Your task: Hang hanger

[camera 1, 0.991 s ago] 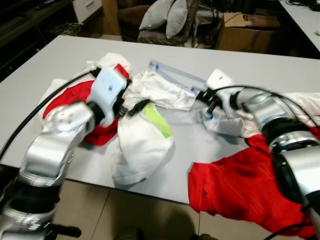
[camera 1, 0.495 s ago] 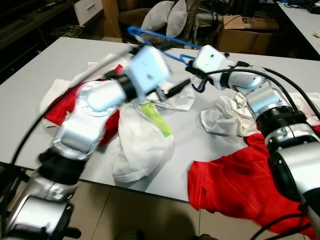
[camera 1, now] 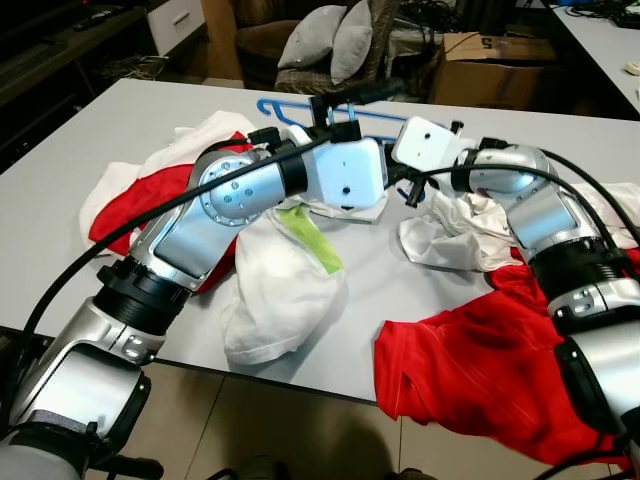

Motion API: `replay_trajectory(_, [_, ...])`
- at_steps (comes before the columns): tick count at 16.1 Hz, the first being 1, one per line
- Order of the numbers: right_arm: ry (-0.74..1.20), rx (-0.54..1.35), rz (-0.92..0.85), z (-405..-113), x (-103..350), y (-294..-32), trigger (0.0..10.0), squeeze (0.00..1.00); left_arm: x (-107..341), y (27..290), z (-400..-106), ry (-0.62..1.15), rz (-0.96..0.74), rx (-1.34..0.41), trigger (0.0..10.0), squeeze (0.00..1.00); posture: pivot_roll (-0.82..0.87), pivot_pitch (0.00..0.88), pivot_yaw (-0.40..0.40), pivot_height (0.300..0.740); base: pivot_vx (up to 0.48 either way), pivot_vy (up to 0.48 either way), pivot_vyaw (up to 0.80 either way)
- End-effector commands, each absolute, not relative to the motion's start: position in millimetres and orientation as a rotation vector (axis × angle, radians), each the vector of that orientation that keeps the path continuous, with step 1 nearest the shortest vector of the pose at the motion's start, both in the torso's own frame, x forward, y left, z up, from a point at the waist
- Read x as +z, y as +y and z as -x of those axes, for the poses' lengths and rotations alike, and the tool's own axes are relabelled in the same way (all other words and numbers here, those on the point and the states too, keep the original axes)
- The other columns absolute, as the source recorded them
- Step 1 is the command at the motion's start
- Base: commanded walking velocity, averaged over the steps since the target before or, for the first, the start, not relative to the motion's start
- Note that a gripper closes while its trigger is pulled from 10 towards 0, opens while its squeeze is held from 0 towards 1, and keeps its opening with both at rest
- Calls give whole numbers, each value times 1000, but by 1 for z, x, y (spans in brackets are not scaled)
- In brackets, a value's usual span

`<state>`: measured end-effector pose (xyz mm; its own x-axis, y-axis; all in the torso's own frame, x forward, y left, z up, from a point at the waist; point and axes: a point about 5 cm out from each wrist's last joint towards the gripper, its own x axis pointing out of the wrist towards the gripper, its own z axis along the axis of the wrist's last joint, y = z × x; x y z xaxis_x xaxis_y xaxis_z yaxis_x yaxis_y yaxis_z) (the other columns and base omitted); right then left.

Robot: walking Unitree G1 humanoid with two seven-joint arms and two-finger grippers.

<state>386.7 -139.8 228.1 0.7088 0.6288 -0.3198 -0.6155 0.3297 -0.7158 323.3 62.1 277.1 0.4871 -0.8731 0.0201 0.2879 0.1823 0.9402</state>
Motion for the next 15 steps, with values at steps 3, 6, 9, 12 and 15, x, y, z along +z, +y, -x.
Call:
replay_trajectory(3, [-152, 902, 937, -377, 254, -125, 0, 0, 253, 103, -343, -410, -1175, -895, 10000, 0, -34, 0, 77, 740, 0, 0, 0])
replay_trajectory(6, [-134, 901, 945, -375, 254, -131, 0, 0, 250, 119, -340, -309, -1104, -984, 10000, 0, -28, 0, 70, 740, 0, 0, 0])
replay_trajectory(9, [-128, 906, 957, -374, 254, -133, 0, 0, 260, 126, -339, -277, -942, -1012, 10000, 0, -26, 0, 68, 740, 0, 0, 0])
replay_trajectory(12, [-137, 925, 962, -369, 256, -132, 0, 0, 268, 123, -346, -353, -1056, -955, 10000, 0, -26, 0, 69, 740, 0, 0, 0])
replay_trajectory(15, [-149, 957, 973, -365, 257, -126, 0, 0, 258, 105, -347, -366, -1109, -989, 10000, 0, -34, 0, 77, 740, 0, 0, 0])
